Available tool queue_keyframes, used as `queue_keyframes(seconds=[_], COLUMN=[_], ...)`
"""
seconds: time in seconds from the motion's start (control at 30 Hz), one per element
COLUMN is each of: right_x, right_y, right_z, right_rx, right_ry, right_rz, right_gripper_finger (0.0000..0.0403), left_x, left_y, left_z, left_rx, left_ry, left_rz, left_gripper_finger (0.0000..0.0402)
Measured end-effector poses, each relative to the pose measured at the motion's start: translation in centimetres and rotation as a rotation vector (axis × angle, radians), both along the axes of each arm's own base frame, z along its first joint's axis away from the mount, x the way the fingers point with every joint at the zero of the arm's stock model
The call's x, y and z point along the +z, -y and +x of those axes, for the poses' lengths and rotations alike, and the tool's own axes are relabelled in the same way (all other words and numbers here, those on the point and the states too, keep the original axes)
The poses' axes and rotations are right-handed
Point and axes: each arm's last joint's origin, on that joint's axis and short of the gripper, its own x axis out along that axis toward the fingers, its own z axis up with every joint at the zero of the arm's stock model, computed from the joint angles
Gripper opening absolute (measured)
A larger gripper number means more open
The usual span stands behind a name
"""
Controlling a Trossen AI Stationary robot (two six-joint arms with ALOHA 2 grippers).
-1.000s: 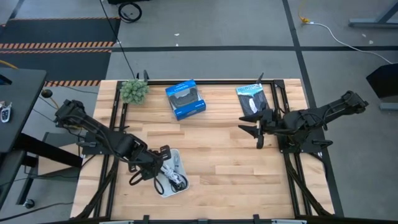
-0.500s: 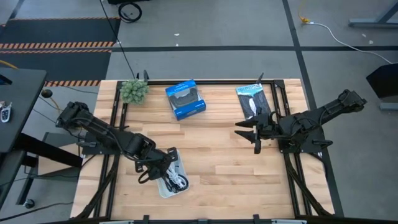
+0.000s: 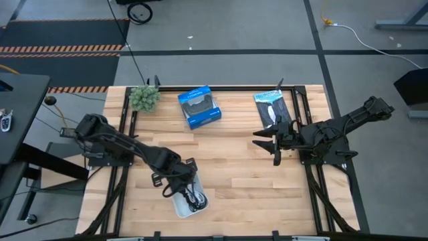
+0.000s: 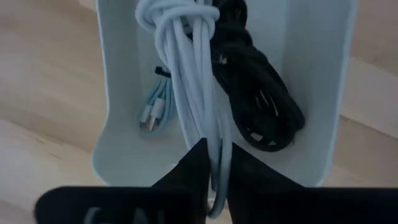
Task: Pick and place USB-C Cables
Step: Put the white charger cable into the bin
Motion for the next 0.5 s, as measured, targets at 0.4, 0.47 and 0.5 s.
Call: queue_keyframes(seconds=[0.4, 0.47, 0.5], right_x=[0.0, 0.0, 0.0], right_y=[0.0, 0.0, 0.0], right_z=[0.0, 0.0, 0.0], right_rx=[0.0, 0.0, 0.0], right_ry=[0.0, 0.0, 0.0], right_rz=[0.0, 0.0, 0.0], right_gripper_finger=[0.016, 0.016, 0.016], left_x=[-2.2, -2.1, -2.1], left_y=[0.1, 0.0, 0.0], left_z=[1.8, 1.9, 1.9], left_rx=[0.08, 0.114, 0.127], left_ry=[0.006, 0.02, 0.023], left_rz=[-0.013, -0.015, -0.018], left_gripper_finger=[0.0095, 0.0107, 0.0113])
